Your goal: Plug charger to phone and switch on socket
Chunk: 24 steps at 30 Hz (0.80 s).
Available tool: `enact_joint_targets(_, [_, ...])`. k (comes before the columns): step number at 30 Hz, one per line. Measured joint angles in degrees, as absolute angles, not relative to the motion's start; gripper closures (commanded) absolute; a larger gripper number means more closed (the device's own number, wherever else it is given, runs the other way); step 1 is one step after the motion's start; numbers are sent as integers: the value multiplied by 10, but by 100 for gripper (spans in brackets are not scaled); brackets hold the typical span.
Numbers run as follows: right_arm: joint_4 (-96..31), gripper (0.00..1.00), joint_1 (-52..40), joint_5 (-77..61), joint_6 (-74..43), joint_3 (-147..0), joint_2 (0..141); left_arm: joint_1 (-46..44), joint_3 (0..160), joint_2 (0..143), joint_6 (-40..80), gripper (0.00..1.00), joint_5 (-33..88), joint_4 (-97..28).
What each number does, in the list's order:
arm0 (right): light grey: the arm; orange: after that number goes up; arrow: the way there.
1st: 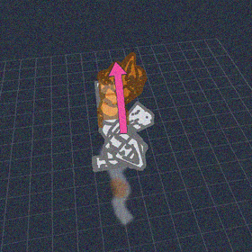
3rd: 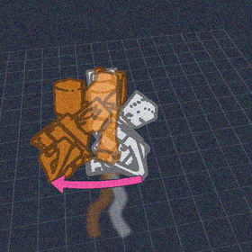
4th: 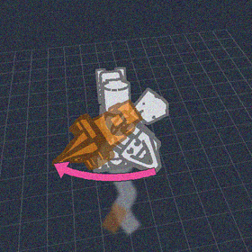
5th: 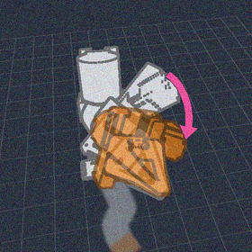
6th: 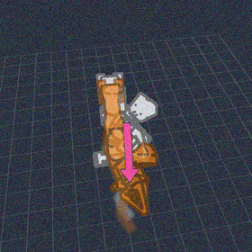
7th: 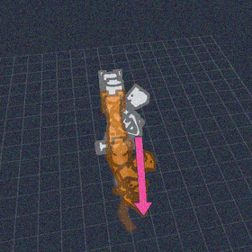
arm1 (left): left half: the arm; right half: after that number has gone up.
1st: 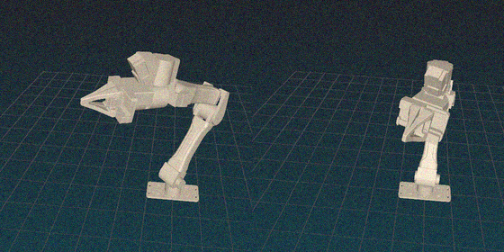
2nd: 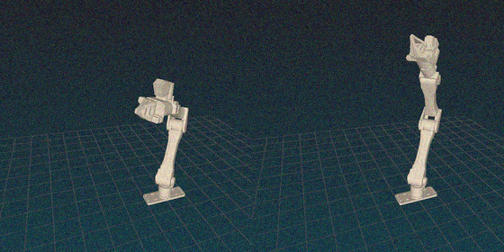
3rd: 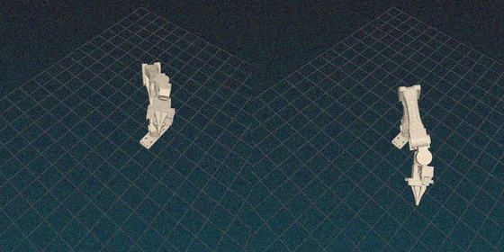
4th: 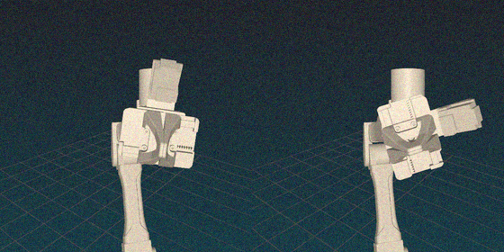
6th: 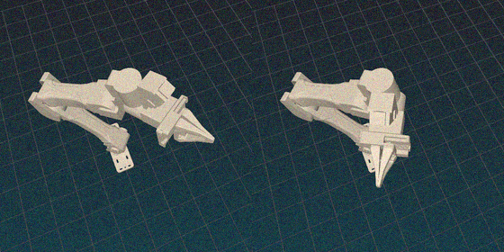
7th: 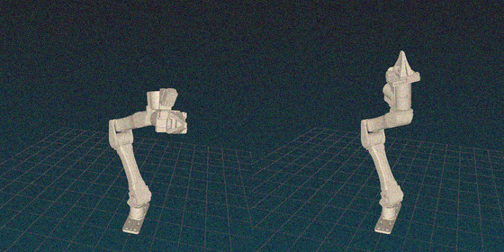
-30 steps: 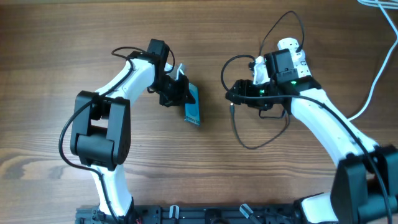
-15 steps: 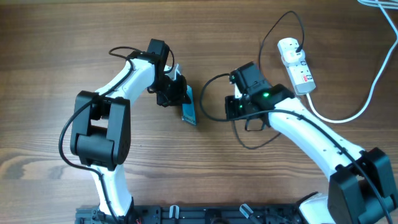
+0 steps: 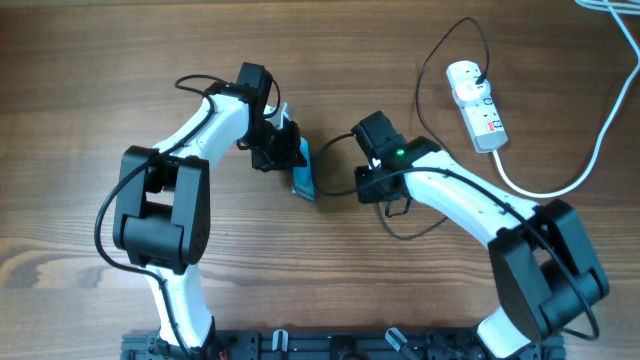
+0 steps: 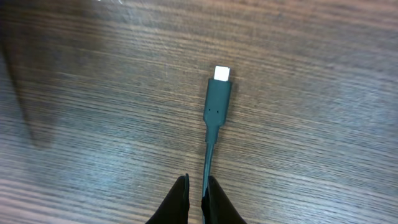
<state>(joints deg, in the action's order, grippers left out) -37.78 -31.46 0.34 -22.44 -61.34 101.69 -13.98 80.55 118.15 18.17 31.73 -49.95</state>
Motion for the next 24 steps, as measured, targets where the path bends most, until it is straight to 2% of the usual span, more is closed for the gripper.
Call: enact_joint_targets(24, [-388,85,-315,3,-232,-577,1026,-140,806,1181,182,96,317,-507])
